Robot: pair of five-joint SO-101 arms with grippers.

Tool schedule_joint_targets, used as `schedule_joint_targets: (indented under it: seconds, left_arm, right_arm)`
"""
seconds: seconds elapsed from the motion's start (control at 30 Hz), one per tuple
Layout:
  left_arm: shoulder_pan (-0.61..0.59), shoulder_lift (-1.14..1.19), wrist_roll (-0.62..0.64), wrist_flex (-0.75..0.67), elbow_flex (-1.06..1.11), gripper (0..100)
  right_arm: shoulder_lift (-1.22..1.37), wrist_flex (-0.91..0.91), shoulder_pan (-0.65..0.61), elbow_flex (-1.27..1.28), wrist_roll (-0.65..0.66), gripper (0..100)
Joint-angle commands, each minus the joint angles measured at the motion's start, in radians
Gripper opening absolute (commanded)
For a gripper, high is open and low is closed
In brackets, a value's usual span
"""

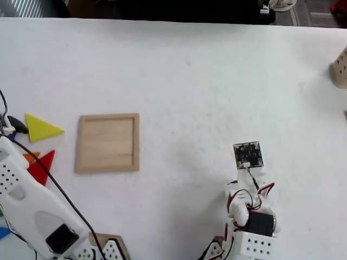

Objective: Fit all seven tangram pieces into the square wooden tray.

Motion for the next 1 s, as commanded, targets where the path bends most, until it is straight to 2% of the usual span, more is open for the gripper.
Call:
schedule_joint_targets:
  seconds: [0.0, 0.5, 0.67, 0.97]
  left_arm:
    - [-0.010, -0.002, -0.014, -0.029, -0.037, 30]
    - [-0.021, -0.001, -0.002, -0.080, -0.029, 30]
    - [-0.036, -0.001, 0.121, -0.074, -0.029, 30]
    - [-0.038, -0.001, 0.120, -0.055, -0.028, 30]
  right_arm:
    - [-0.013, 0.005, 0.007, 0.006, 0.012, 1.7]
    - [-0.013, 0.005, 0.007, 0.006, 0.012, 1.7]
    - [-0.013, 0.005, 0.007, 0.006, 0.012, 1.7]
    - [-0.013, 0.005, 0.007, 0.006, 0.012, 1.7]
